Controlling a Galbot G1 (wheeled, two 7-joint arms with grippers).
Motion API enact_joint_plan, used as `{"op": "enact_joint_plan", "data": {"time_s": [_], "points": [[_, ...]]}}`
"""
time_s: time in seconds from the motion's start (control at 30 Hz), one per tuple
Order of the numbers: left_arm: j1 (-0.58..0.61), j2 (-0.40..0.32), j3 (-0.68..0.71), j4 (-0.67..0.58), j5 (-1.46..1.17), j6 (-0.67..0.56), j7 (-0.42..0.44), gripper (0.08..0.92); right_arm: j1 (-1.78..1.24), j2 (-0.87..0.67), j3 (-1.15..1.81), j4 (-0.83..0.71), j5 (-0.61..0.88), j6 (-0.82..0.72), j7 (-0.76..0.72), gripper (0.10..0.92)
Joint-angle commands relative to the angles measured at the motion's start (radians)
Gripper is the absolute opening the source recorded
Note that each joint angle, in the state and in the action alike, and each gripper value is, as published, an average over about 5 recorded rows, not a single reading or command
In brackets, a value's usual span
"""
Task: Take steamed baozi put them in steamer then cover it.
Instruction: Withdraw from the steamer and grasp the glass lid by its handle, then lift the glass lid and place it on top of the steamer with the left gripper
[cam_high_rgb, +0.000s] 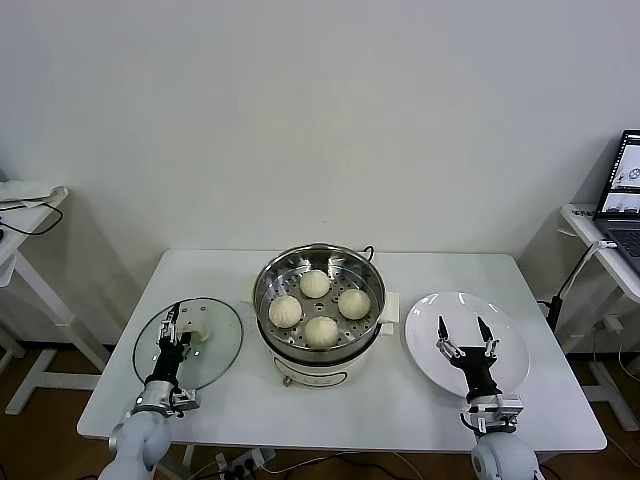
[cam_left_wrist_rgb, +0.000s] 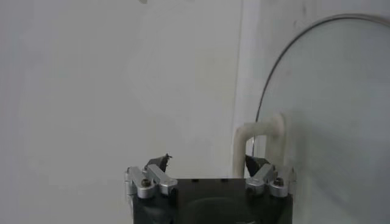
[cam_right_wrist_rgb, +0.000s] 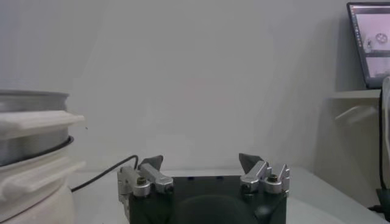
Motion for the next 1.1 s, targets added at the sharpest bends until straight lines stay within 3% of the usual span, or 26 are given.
{"op": "enact_joint_plan", "data": {"time_s": [0.03, 0.63, 0.9, 1.1], "points": [[-0.023, 0.004, 0.006, 0.031, -0.001, 0.021, 0.035, 0.742, -0.001, 0.000, 0.001, 0.007, -0.002, 0.000, 0.002, 0.823], [-0.028, -0.010, -0.005, 0.055, -0.036, -0.005, 0.008, 0.233, 0.000, 0.011, 0.001, 0.003, -0.005, 0.009, -0.002, 0.823], [0.016, 0.005, -0.036, -0.094, -0.053, -0.018, -0.021, 0.199, 0.003, 0.023, -0.005, -0.007, -0.018, 0.018, -0.007, 0.823], [0.070, 0.046, -0.108, -0.356, 0.038, -0.019, -0.026, 0.198, 0.005, 0.029, -0.006, -0.007, -0.021, 0.018, -0.008, 0.823]]}}
